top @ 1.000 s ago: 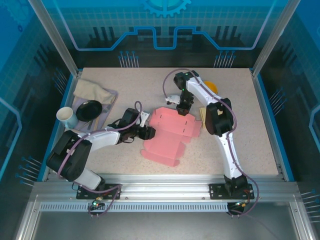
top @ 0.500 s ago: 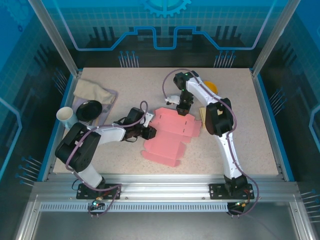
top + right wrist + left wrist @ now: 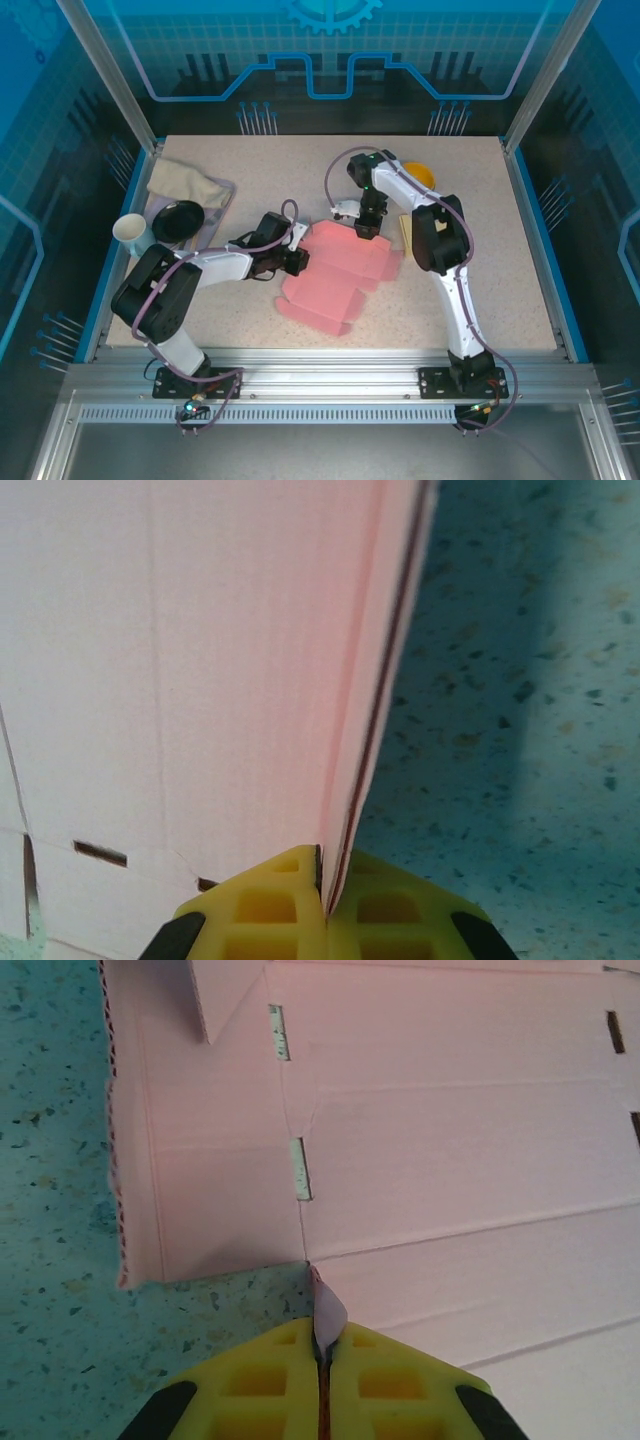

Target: Fold the paper box

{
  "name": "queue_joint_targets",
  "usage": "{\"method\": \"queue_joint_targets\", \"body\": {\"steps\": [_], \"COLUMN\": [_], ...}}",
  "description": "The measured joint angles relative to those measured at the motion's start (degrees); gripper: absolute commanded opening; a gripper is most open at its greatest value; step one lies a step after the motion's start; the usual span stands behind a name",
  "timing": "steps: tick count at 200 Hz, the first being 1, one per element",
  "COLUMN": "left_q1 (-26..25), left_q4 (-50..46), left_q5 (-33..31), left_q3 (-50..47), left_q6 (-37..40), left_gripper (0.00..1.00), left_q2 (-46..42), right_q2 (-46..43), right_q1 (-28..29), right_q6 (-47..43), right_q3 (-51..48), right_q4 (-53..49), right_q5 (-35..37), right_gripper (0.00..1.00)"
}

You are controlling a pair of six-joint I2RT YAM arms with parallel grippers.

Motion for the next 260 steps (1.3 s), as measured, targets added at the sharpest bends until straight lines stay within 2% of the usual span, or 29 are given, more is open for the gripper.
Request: {"method": "queue_joint_targets", "body": {"steps": [56,95,142,176,199,231,260], "left_q1": [0.0,-0.2,-3.5,-4.5,-4.6,-4.6,-4.6], "left_q4": [-3.8,-9.3,-12.3,-13.8,-16.5,-17.7,-18.1], "left_q5": [-4.2,-6.1,-6.2,-6.3,-7.8,-9.0,-11.0], "left_q3": [4.5,11.3,13.6,13.6,13.4,10.6,6.0], "left_q6": [0.0,-4.1,-10.6,-14.3,-16.5,-19.4,-22.8], "left_gripper": [0.05,0.17,0.20,0.44,0.51,0.50,0.38], "left_q2": [2.4,6.1,7.3,7.4,5.7,-2.8,-11.4], "right_q2": [-2.3,-2.6,-2.6,-2.7,-4.6,-9.3,-11.3], "right_q1": [1.2,1.4,2.1,2.1,2.2,2.4,2.8], "right_q6": [-1.6,-1.6,-1.6,-0.7,0.9,3.8,5.6], "right_q3": [-3.7,-4.2,-4.2,-5.0,-8.1,-15.7,-19.0], "right_q4": [2.7,3.7,4.0,4.8,7.6,13.4,16.4], "right_q5": [2.0,3.3,3.4,3.5,4.0,6.4,8.3], "right_gripper": [0.00,0.00,0.00,0.00,0.00,0.00,0.00]}}
